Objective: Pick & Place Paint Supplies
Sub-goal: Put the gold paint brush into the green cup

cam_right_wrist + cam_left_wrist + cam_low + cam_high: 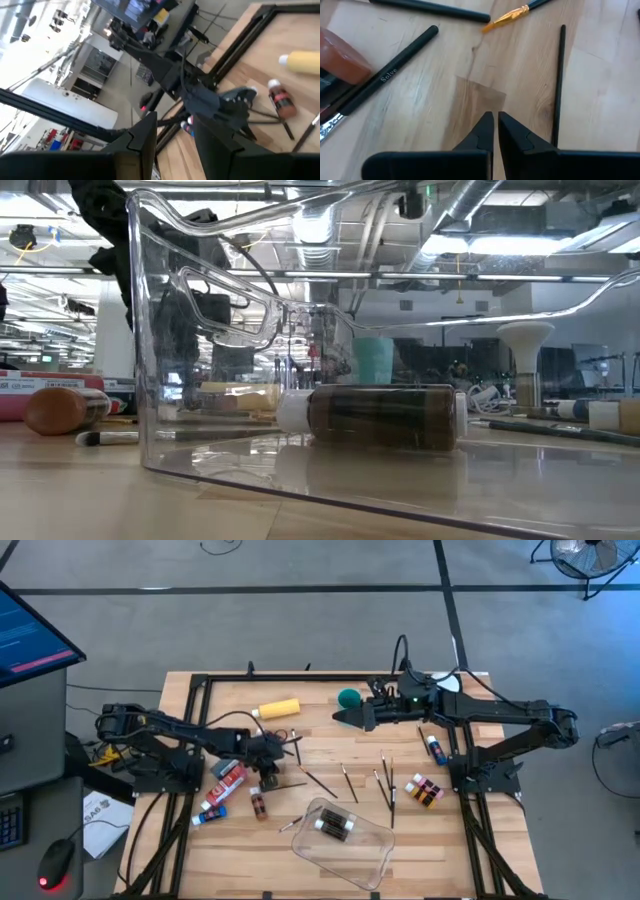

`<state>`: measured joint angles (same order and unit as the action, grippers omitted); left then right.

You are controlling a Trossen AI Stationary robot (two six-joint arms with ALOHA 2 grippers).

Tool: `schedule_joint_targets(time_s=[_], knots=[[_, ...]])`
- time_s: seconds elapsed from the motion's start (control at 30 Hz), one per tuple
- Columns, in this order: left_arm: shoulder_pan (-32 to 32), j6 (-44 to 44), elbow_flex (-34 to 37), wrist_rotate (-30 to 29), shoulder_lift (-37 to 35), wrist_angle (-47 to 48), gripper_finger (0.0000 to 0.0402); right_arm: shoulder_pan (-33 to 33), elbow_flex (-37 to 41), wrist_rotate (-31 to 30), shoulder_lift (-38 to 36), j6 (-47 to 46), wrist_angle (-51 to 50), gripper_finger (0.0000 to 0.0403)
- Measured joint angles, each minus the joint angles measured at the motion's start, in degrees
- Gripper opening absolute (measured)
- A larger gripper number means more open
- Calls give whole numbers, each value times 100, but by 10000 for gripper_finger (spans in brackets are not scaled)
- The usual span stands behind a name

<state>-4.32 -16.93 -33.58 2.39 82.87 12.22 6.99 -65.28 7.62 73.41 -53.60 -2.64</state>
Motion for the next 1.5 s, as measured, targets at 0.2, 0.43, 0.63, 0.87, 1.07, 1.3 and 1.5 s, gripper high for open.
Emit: schedule_joint_targets(time_s=[0.2, 0.43, 0.63, 0.87, 1.07, 1.3, 1.5], knots=[[-28, 3, 0, 473, -22, 71, 1, -29, 0, 0, 0, -48, -37, 120], [334, 410, -2, 930, -521, 442, 1, -40, 0, 0, 0, -46, -35, 120], [655, 441, -2, 605, -865, 488, 10, -38, 0, -1, 0, -10, -35, 120], [783, 347, -2, 569, -856, 564, 28, -40, 0, -2, 0, 0, -35, 120], [1045, 457, 95, 211, -448, 594, 18, -56, 0, -2, 0, 17, -39, 120], [1393, 470, 111, -466, -214, 547, 4, -56, 0, -2, 0, 17, -38, 120], [1452, 470, 111, -550, -212, 523, 8, -56, 0, -2, 0, 17, -39, 120]])
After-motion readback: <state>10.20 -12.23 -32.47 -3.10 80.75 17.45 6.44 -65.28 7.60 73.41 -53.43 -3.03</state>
